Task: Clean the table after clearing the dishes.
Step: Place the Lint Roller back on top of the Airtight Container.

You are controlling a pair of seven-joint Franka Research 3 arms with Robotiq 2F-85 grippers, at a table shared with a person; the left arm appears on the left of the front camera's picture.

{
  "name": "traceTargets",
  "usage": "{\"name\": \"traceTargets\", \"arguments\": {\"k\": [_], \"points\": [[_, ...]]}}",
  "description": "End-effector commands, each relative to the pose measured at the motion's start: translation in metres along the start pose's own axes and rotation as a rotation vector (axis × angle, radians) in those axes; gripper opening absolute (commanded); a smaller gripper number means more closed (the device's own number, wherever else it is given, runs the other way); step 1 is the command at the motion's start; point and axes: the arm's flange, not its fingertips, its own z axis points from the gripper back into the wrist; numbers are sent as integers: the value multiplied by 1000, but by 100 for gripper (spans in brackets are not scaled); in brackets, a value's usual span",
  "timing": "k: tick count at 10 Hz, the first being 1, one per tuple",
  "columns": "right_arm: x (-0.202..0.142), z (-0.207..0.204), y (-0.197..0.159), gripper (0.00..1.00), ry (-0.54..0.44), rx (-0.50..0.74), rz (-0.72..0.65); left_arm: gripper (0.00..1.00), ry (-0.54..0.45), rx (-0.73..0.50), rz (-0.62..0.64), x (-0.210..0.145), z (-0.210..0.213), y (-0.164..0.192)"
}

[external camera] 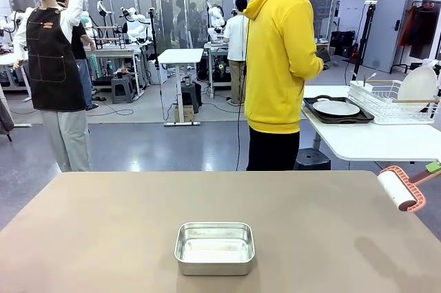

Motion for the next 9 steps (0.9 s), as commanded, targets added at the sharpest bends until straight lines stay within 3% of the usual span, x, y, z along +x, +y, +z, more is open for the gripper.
{"name": "traceTargets", "arguments": {"k": [1, 2, 3, 6, 9], "points": [[1, 1, 5, 21, -13, 20, 3, 100, -9, -18, -12, -3, 3, -1], [0, 0, 0, 21, 0, 0, 0, 100, -9, -18, -12, -3, 3, -1], [11, -32, 53, 21, 152, 62, 211, 100, -9, -18, -12, -3, 3, -1], [15, -120, 173, 21, 401, -15, 495, 100, -9, -18, -12, -3, 3, -1], [10, -186, 282, 21, 520, -280, 703, 100, -9, -18, -12, -3, 3, -1]]}}
